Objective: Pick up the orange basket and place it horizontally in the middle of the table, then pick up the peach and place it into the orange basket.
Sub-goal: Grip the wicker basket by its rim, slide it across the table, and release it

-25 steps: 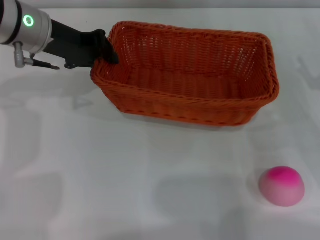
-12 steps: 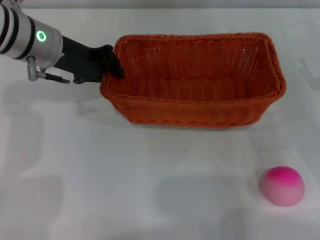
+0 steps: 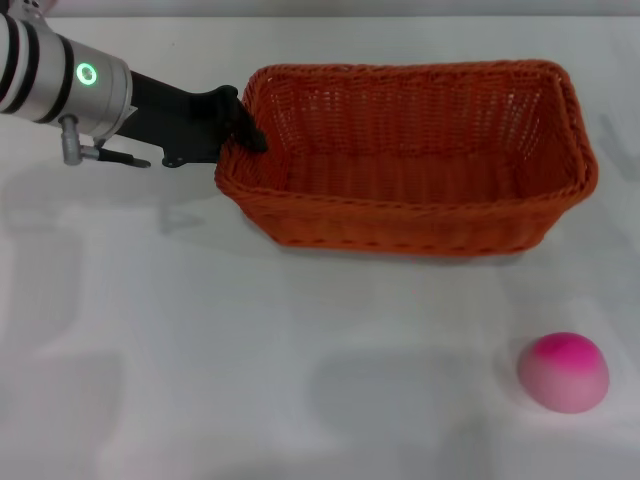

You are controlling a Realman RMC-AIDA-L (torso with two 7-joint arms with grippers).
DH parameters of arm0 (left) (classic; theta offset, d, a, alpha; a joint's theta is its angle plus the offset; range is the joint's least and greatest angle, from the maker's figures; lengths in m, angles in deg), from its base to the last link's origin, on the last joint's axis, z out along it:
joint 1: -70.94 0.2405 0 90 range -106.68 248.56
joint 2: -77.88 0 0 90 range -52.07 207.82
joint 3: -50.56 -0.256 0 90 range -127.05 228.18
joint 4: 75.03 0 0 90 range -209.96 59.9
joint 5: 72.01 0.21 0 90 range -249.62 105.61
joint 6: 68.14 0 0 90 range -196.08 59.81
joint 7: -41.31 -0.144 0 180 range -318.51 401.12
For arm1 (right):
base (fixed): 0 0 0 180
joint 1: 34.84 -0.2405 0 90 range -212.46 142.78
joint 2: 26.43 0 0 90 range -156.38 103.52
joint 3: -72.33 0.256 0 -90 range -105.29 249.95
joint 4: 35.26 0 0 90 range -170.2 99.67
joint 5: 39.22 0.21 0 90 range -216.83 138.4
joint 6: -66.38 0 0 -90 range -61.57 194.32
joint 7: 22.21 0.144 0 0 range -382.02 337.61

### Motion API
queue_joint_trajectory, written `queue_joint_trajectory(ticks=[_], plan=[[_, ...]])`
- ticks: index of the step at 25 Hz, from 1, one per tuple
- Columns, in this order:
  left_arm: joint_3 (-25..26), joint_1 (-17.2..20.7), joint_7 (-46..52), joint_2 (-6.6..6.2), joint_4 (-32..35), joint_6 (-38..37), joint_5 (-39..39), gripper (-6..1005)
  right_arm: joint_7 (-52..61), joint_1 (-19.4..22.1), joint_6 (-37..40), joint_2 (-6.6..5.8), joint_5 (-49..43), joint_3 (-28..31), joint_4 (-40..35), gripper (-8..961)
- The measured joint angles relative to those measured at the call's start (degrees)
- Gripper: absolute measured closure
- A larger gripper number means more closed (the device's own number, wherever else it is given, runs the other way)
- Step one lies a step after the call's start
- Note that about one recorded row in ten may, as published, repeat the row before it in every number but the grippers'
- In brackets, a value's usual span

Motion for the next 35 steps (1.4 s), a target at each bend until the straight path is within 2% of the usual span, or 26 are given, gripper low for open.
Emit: queue_joint_trajectory(ticks=[22, 24, 30, 35], plan=[[0.34, -0.37, 0.10, -0.52, 1.68, 1.12, 0.37, 814, 0.01, 0.08, -0.12, 0.00, 0.00, 0.00, 0.34, 139], [0.35, -0.35, 0.03, -0.51, 1.71, 1.36, 0.35, 760, 0.02, 0.09, -0.05, 0.00, 0.00, 0.00, 0.33, 141], [0.71, -0.24, 0.49, -0.49, 3.41, 1.45, 0.09, 716, 0.02, 0.28, -0.05, 0.00, 0.00, 0.00, 0.39, 147], [0.82, 0.03, 0.26, -0.48, 3.29, 1.50, -0.08, 627, 0.02, 0.55, -0.08, 0.01, 0.00, -0.07, 0.40, 152]])
